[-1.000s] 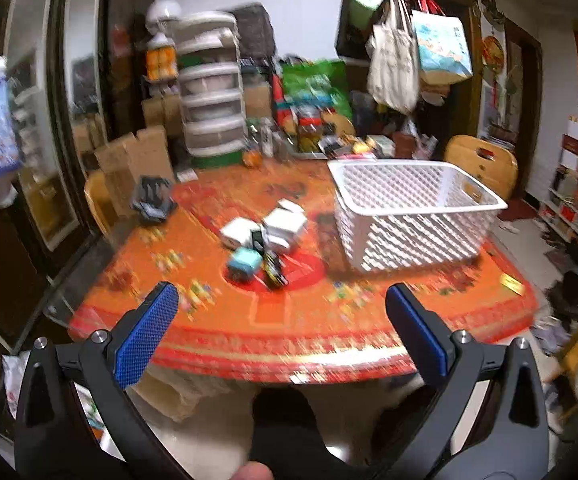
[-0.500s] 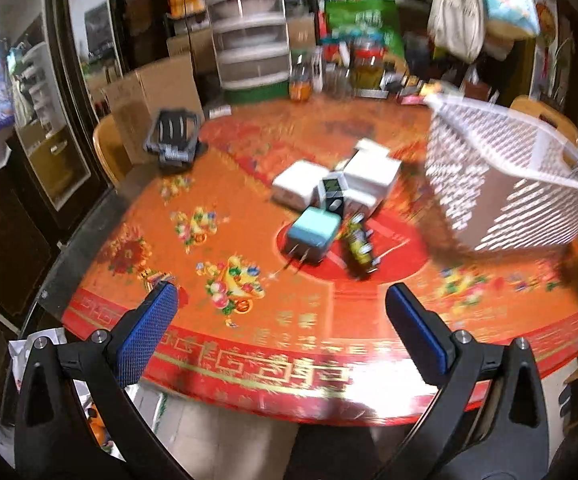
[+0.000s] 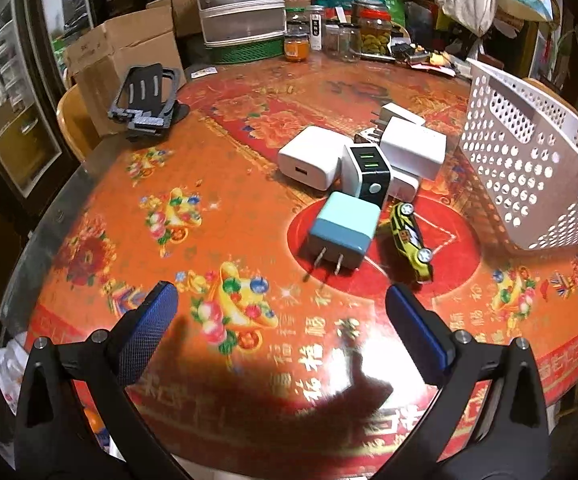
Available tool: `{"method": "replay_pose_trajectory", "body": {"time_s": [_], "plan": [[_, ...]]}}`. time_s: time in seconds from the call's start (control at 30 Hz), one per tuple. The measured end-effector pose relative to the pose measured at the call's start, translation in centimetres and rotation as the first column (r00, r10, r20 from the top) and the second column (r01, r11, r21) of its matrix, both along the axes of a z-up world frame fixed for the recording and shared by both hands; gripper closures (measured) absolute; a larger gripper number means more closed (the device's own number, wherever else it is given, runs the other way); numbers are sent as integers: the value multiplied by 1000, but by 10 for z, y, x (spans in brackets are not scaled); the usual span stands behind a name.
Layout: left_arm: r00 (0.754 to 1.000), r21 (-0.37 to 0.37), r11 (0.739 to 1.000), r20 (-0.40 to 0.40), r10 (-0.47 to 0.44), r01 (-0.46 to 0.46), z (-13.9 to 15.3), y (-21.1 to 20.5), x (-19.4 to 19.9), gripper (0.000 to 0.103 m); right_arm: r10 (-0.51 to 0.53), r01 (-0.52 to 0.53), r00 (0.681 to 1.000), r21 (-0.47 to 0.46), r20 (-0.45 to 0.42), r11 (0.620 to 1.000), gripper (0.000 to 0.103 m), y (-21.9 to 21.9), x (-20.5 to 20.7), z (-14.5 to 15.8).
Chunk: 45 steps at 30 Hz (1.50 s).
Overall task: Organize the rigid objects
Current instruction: 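Grasp the white basket rim with the right tool while the left tool approaches the light-blue charger, then close the left tool on the light-blue charger and lift it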
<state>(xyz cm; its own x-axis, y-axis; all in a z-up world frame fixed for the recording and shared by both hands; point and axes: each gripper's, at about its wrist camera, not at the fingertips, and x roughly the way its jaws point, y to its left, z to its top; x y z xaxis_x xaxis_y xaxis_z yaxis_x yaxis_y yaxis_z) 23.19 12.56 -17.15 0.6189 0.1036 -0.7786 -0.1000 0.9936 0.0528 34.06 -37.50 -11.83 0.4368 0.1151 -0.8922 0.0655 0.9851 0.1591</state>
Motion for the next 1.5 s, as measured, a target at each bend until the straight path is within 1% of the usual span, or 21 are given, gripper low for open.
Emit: {"method": "replay_pose_trajectory", "body": {"time_s": [0.13, 0.17, 0.2, 0.27, 0.33, 0.37, 0.43, 0.5, 0.63, 0.7, 0.73, 0.77, 0.8, 0.93, 1.03, 1.2, 1.3, 1.43, 1.5], "plan": [[1000, 39, 999, -25, -16, 17, -7, -2, 15, 1, -7, 7, 1000, 34, -10, 999, 54, -4, 2, -8], [999, 46, 999, -30, -26, 27, -8, -5, 18, 1, -7, 7, 1000, 34, -9, 999, 61, -4, 2, -7], [998, 54, 998, -41, -41, 43, -11, -8, 24, 1, -7, 7, 1000, 28, -8, 1000, 67, -3, 2, -5], [997, 60, 996, -51, -66, 69, -15, -13, 31, 1, -7, 7, 1000, 11, -7, 1000, 69, 1, 3, -3], [994, 64, 994, -65, -87, 91, -20, -20, 40, 1, -9, 9, 1000, -14, -7, 1000, 74, 4, 3, -1], [993, 65, 993, -73, -96, 101, -22, -23, 45, 1, -13, 13, 1000, -23, -9, 1000, 78, 5, 3, 0], [992, 70, 992, -79, -103, 108, -24, -27, 53, 5, -21, 20, 1000, -40, -10, 999, 82, 5, 3, 2], [992, 75, 991, -77, -101, 107, -26, -30, 60, 17, -29, 28, 1000, -55, -13, 998, 85, 6, 4, 2], [992, 71, 992, -75, -101, 106, -28, -32, 69, 31, -22, 20, 999, -69, -24, 997, 88, 7, 3, 2], [991, 78, 990, -74, -111, 117, -27, -35, 71, 43, -17, 16, 1000, -60, -25, 998, 88, 6, 3, 2], [990, 87, 988, -75, -118, 124, -27, -37, 71, 46, -17, 15, 1000, -61, -25, 998, 88, 7, 3, 2], [989, 88, 987, -77, -124, 131, -27, -39, 72, 56, -17, 16, 1000, -62, -24, 998, 88, 7, 3, 2], [988, 86, 987, -80, -130, 137, -27, -40, 72, 62, -17, 16, 1000, -61, -24, 998, 88, 7, 3, 2], [992, 113, 987, -74, -104, 112, -25, -37, 72, 62, -18, 16, 1000, -55, -22, 998, 88, 7, 4, 2], [997, 182, 981, -48, -65, 73, -18, -34, 69, 62, -12, 11, 1000, -51, -25, 999, 88, 8, 4, 1], [999, 251, 967, -15, -31, 33, 2, -29, 68, 62, -2, 0, 1000, -71, -30, 997, 88, 12, 5, 1], [999, 293, 955, 3, -39, 37, 21, -33, 73, 62, 1, -3, 1000, -95, -27, 995, 88, 15, 5, 1], [996, 356, 933, 36, -79, 61, 52, -52, 82, 62, 5, -7, 1000, -91, -28, 996, 88, 16, 5, 0], [993, 368, 926, 55, -109, 81, 68, -64, 88, 62, 4, -6, 1000, -87, -25, 996, 88, 16, 4, -1]]}}
